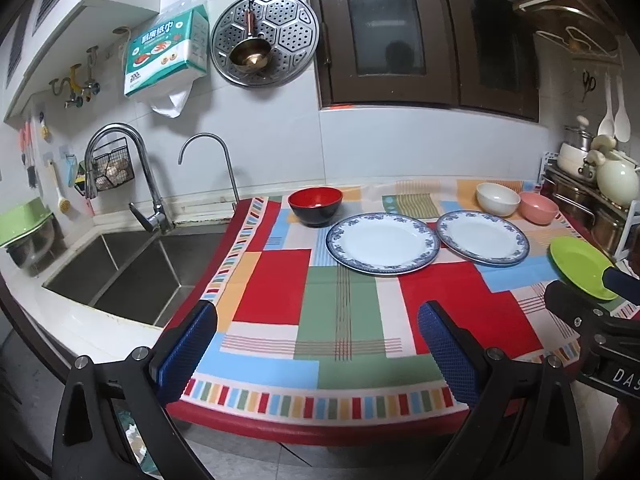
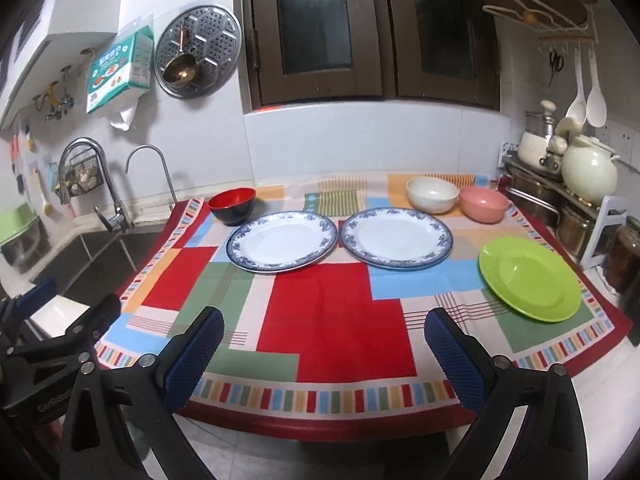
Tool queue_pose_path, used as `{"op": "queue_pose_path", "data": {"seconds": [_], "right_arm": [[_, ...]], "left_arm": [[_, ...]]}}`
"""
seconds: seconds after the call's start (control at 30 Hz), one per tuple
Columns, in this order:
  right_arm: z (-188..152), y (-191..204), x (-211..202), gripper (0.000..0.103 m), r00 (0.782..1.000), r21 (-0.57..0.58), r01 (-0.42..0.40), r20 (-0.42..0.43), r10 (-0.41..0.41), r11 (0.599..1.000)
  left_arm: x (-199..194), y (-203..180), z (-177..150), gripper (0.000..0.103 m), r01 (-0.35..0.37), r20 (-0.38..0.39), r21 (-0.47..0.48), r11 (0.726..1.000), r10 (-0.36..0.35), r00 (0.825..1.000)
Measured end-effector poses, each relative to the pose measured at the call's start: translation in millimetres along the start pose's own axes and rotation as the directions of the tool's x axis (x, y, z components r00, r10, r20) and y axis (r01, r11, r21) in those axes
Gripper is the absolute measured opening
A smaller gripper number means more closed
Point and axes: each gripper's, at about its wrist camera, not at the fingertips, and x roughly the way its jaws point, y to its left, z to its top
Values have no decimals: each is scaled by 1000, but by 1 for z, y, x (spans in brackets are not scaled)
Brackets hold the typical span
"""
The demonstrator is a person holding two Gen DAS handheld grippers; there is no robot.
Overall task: Organize plates and bowls
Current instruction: 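Move both grippers toward the blue-patterned plate beside the red bowl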
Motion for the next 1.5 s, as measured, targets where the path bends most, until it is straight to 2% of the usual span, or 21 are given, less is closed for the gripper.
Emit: {"op": "queue_pose_path", "data": {"seconds": [0.2, 0.37, 0.53, 0.7, 1.03, 1.3, 1.5], "right_arm": [[13, 13, 36, 102, 1000, 16, -8, -3, 8, 1000], [36, 29, 74, 102, 1000, 50, 29, -10, -28, 998], [53, 43, 103, 102, 997, 93, 77, -10, -76, 993], [62, 54, 129, 101, 992, 116, 122, -36, -119, 986], [84, 54, 186, 96, 983, 99, 171, -88, -162, 980], [86, 41, 249, 84, 969, 118, 129, -228, -100, 985], [75, 26, 285, 74, 949, 159, 148, -301, -95, 976]], "left_arm": [[42, 16, 21, 102, 21, 7, 21, 1000, -21, 1000], [83, 32, 47, 102, 60, 22, 55, 997, -62, 998], [124, 45, 61, 98, 110, -18, 102, 989, -109, 994], [151, 52, 69, 97, 126, -28, 113, 986, -123, 992], [221, 42, 92, 90, 156, -111, 145, 977, -140, 984], [280, 26, 95, 85, 183, -208, 138, 973, -152, 966], [316, 12, 88, 79, 207, -273, 160, 965, -158, 949]]}}
